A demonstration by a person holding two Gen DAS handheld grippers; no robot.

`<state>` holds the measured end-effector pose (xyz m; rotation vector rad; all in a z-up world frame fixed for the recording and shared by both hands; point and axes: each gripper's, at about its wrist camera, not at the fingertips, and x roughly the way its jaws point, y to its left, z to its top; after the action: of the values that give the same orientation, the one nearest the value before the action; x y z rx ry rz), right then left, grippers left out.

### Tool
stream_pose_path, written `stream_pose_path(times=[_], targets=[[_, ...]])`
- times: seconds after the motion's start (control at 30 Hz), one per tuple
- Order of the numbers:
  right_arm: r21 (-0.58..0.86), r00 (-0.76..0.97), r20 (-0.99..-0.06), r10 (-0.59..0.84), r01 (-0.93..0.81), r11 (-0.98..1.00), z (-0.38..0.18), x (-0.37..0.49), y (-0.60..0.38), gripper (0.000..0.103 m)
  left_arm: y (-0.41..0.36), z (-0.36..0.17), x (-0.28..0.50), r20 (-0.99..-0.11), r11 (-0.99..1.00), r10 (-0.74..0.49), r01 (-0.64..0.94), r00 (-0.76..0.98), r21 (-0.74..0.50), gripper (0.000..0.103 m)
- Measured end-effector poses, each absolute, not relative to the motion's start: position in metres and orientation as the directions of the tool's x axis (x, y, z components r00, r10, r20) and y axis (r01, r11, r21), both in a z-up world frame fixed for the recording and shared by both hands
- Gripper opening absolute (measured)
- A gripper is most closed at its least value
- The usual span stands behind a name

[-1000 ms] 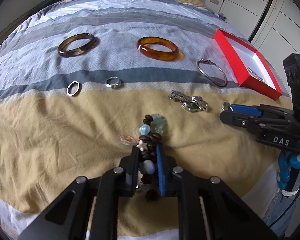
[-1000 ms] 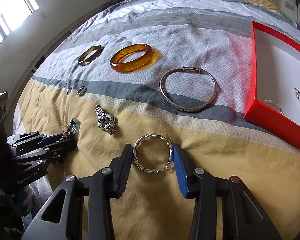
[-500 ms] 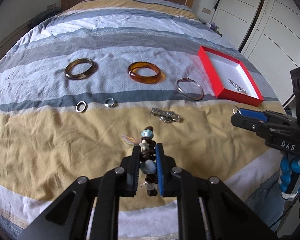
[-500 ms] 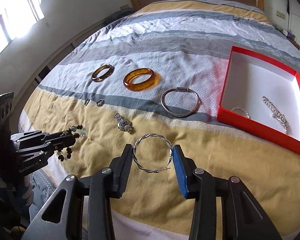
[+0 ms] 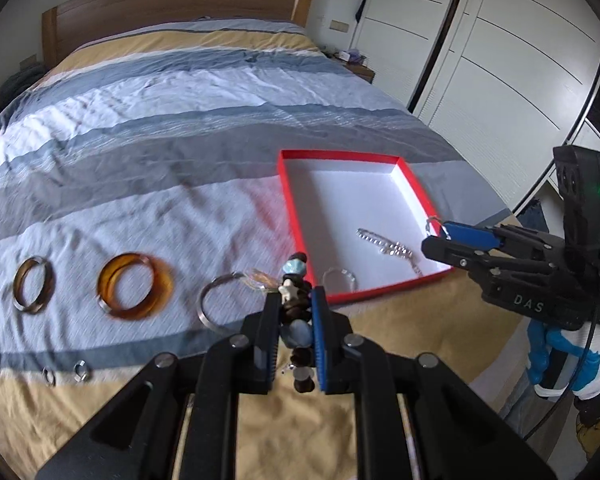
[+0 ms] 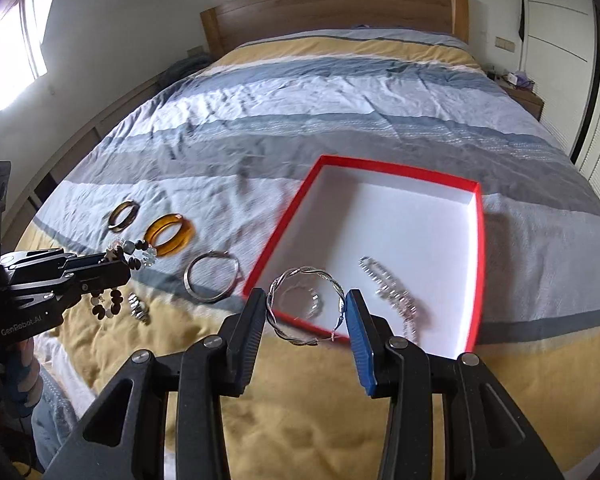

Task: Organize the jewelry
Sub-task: 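Lower the beaded bracelet and silver hoop into the red box, open both tools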

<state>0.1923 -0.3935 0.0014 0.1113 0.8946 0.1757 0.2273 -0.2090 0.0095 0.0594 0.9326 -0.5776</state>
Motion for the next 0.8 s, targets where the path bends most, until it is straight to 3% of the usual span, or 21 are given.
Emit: stream_pose_path(times=[0.37,0.8], targets=[[0.128,0.552,-0.818,0.162,-0.1,0.987,-0.044,0.321,-0.46,0.04,-0.325,-0.04,0.346,-0.813,0.829,-0.425,0.532,0.398,-0.173,0.014],[0.005,0.442,-0.893,0.079,-0.167,0.986,-0.092,0.368,-0.466,0.041,-0.352,-0.093,0.368,-0.858,0.837,-0.339,0.541,0.386,-0.088,0.015]])
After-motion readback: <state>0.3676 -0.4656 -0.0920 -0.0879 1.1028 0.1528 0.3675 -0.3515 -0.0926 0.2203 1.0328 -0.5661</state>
